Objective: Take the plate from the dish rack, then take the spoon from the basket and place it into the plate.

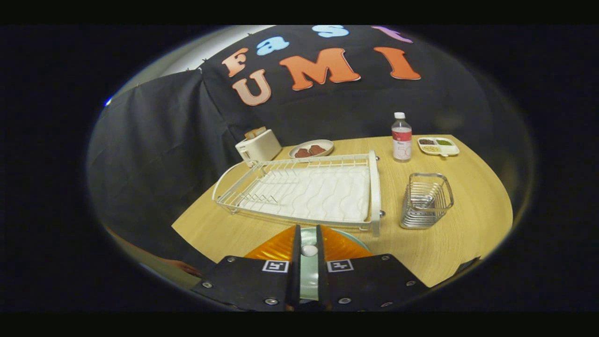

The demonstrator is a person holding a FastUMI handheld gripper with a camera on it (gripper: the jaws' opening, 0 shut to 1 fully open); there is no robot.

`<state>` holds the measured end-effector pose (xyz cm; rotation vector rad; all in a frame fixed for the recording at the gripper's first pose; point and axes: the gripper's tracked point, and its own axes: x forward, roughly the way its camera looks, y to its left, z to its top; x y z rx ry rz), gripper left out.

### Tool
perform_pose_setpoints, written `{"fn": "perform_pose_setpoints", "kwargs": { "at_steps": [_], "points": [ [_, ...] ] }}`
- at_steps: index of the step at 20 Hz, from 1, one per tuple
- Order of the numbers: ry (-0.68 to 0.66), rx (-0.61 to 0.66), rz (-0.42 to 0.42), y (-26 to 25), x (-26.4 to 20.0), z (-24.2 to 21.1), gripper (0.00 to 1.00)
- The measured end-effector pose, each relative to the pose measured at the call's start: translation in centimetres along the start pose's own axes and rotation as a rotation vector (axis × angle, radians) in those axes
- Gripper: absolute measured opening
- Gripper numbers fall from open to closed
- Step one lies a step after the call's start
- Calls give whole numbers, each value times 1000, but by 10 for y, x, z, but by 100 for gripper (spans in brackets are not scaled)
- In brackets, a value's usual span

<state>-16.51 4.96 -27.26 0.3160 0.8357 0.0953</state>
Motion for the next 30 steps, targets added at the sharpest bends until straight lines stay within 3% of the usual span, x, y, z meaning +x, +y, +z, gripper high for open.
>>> {"fn": "perform_pose_setpoints", "kwargs": {
  "at_steps": [8, 11, 20, 23, 25, 30],
  "points": [
    [75, 99, -89, -24, -4, -21, 27],
    [53, 68, -149, -35, -7, -3, 38],
    [-260, 40, -219, -47, -47, 116, 60],
    [-376, -8, -240, -46, -65, 155, 79],
    [-445, -60, -282, -51, -73, 172, 86],
    [-576, -148, -358, -49, -93, 205, 90]
  ]
}}
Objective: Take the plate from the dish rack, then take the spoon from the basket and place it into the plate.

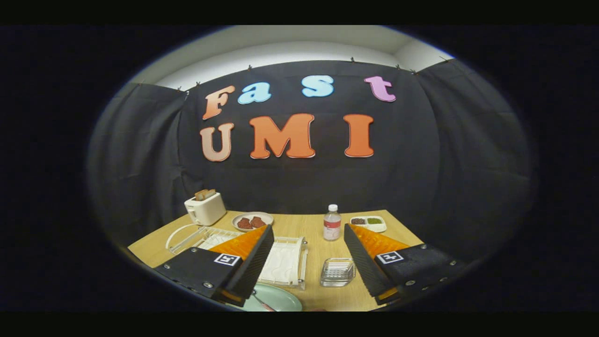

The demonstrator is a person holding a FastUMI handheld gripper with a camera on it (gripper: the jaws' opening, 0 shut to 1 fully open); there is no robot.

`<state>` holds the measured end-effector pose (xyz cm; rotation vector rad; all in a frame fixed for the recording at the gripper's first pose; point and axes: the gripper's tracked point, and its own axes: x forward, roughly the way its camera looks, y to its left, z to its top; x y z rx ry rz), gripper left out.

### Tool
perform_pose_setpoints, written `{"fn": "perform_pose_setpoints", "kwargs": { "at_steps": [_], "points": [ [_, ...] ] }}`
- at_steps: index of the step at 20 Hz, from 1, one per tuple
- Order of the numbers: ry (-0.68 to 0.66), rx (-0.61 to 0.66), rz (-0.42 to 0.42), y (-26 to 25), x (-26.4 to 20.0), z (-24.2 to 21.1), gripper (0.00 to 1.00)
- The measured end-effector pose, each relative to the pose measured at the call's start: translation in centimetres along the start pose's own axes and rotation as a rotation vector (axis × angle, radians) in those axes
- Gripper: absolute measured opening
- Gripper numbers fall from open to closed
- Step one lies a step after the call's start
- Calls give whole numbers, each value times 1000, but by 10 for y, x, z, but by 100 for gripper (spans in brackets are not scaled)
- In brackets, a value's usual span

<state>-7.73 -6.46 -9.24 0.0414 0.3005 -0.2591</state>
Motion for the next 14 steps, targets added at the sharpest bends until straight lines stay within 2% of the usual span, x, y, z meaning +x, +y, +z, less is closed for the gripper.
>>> {"fn": "perform_pose_setpoints", "kwargs": {
  "at_steps": [6, 14],
  "points": [
    [-98, 2, -16, -1, 2, 23, 93],
    [-131, -15, -5, 14, 6, 34, 95]
  ]
}}
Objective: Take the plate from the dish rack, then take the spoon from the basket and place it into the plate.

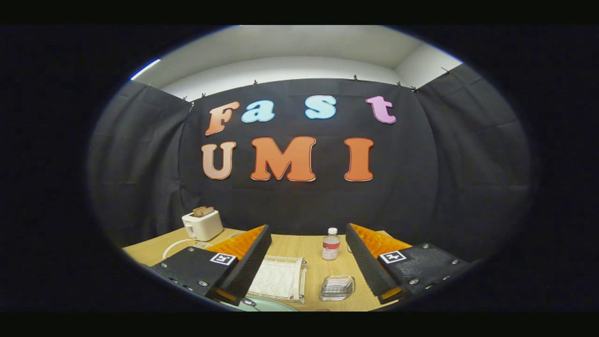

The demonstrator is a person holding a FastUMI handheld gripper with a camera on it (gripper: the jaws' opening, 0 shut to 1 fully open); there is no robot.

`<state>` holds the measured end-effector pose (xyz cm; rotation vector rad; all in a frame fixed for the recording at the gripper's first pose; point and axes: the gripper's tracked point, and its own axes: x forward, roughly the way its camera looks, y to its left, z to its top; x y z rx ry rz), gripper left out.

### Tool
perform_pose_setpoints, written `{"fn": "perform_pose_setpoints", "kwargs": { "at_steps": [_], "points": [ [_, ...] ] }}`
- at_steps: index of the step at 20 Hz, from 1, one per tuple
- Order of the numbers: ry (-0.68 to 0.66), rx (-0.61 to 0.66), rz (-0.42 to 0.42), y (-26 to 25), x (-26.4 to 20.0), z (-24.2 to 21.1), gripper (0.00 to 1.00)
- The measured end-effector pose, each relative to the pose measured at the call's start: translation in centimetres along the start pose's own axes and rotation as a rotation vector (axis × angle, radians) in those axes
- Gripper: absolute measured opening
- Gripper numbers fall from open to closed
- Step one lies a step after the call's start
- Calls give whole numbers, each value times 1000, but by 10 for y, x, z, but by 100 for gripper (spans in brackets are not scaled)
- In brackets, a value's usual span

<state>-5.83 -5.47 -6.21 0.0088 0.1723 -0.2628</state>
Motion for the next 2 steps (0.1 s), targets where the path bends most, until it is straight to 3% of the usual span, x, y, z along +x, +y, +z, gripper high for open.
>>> {"fn": "perform_pose_setpoints", "kwargs": {
  "at_steps": [2],
  "points": [
    [-8, 1, -3, 4, 1, 2, 96]
  ]
}}
